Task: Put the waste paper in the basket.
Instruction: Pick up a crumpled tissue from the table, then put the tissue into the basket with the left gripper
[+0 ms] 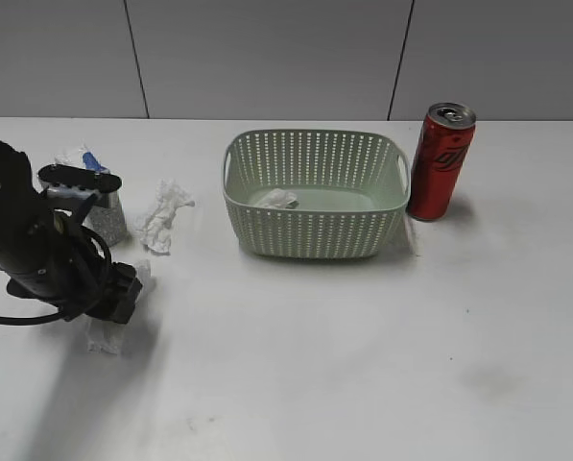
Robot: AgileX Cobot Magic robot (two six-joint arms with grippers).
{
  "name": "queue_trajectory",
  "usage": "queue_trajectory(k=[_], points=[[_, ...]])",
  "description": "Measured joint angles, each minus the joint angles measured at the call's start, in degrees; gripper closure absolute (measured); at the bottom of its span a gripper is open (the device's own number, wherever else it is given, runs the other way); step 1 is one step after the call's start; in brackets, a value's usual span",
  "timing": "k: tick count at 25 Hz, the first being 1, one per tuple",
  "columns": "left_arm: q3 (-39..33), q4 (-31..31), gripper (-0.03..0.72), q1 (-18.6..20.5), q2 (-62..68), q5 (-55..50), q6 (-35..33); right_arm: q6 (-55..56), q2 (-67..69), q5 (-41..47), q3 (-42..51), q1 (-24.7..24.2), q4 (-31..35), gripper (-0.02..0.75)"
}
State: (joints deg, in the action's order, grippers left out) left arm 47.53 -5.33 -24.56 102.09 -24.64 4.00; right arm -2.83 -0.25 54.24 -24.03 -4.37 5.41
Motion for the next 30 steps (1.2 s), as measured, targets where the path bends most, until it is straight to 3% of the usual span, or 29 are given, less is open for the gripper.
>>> queue_trajectory(k=[5,13,14,22,27,30], points=[[-0.1,-0.1,0.208,0.0,2.2,0.2,0.0,0.0,0.0,0.0,0.0,0.0,0.0,0.167],[-0.1,0.2,0.637,0.1,2.0,-0.2,0.0,0.0,0.0,0.0,0.0,0.0,0.0,0.167],[-0.1,0.0,0.661,0.1,1.4,-0.5,0.0,0.0,0.0,0.0,0.0,0.0,0.0,0.167],[-0.1,-1.0,0.692,0.1,-15.6,1.5,0.0,0.0,0.0,0.0,0.0,0.0,0.0,0.167],[-0.1,-0.3,0.691,-1.4,-23.5,20.1,-0.1,0.0,0.0,0.0,0.0,0.0,0.0,0.167],[-0.1,2.9,0.691,-4.9,-22.2,35.5,-0.1,0.0,0.0,0.0,0.0,0.0,0.0,0.167]])
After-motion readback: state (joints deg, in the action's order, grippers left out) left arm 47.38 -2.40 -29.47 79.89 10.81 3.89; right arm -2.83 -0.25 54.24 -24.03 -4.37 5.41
